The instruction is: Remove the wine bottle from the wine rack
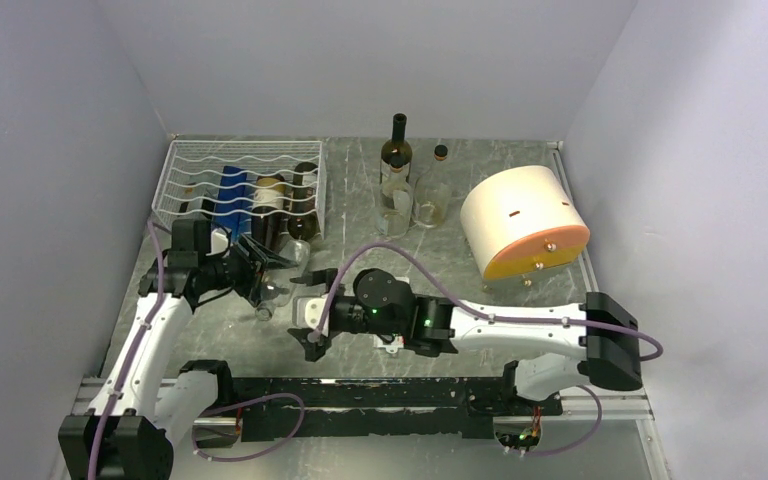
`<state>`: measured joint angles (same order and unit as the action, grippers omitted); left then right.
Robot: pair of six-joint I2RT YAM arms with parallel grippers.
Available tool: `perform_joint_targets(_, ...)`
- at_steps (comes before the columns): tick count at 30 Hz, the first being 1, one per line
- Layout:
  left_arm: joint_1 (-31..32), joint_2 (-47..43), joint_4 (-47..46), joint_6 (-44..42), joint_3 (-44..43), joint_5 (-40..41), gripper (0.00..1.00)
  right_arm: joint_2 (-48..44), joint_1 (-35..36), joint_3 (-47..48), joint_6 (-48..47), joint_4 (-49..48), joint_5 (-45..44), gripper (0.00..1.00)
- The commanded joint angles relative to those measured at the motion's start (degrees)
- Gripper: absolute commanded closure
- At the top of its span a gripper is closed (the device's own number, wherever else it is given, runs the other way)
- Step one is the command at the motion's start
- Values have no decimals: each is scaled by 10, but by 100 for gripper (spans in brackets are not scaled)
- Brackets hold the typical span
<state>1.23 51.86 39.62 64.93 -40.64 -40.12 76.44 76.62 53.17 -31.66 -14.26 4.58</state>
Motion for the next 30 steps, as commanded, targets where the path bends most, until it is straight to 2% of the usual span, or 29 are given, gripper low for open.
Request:
perform_joint_targets(1,4,-20,15,23,-4,-6,93,25,7,-1,-67,-135,46,9)
perform_joint_targets(4,5,-26,37,16,-13,5,93,58,12,14,-69,-157,61,12)
perform_joint_targets(9,5,-41,29,21,-1,-4,93,100,29,30,-100,-171,32,20)
perform_joint_targets(17,5,-55,27,22,3,1,93,120,45,39,-147,-172,-9,29)
perform_joint_targets(23,5,-57,-18,36,25,-41,93,147,46,39,-172,-196,-38,38)
perform_joint_targets(30,5,-69,-19,47,27,-46,93,156,46,39,-194,-216,-60,46)
